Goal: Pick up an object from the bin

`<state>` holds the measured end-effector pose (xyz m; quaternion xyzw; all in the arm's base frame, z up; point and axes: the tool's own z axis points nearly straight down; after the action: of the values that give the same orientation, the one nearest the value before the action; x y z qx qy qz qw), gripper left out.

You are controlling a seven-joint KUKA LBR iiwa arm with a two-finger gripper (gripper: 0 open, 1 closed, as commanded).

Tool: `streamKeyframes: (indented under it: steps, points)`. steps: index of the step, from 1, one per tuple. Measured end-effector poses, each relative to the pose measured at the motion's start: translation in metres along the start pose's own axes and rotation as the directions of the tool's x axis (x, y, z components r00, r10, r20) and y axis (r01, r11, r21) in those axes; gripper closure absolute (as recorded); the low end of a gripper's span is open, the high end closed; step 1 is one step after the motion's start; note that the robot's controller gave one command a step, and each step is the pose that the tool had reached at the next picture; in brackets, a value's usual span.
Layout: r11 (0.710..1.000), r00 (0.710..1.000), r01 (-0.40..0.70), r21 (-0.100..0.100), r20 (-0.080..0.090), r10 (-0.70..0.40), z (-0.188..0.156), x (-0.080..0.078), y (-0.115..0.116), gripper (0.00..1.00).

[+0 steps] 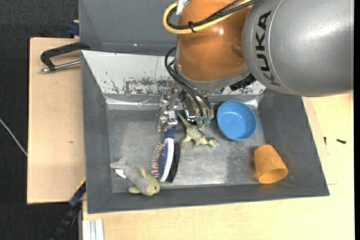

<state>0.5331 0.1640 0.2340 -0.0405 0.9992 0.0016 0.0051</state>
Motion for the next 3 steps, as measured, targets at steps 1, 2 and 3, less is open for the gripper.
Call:
streamKeyframes:
  steps: [1, 2, 3]
  points:
    - [1.0, 1.0, -0.002, 0.0, -0.004, 0.002, 0.002, 0.001, -0.001, 0.0]
    - [0.941, 0.941, 0.339, -0.001, -0.001, -0.339, 0.162, 0.017, -0.065, 0.0]
    - [0.941, 0.941, 0.338, -0.001, 0.002, -0.338, 0.16, 0.016, -0.064, 1.0]
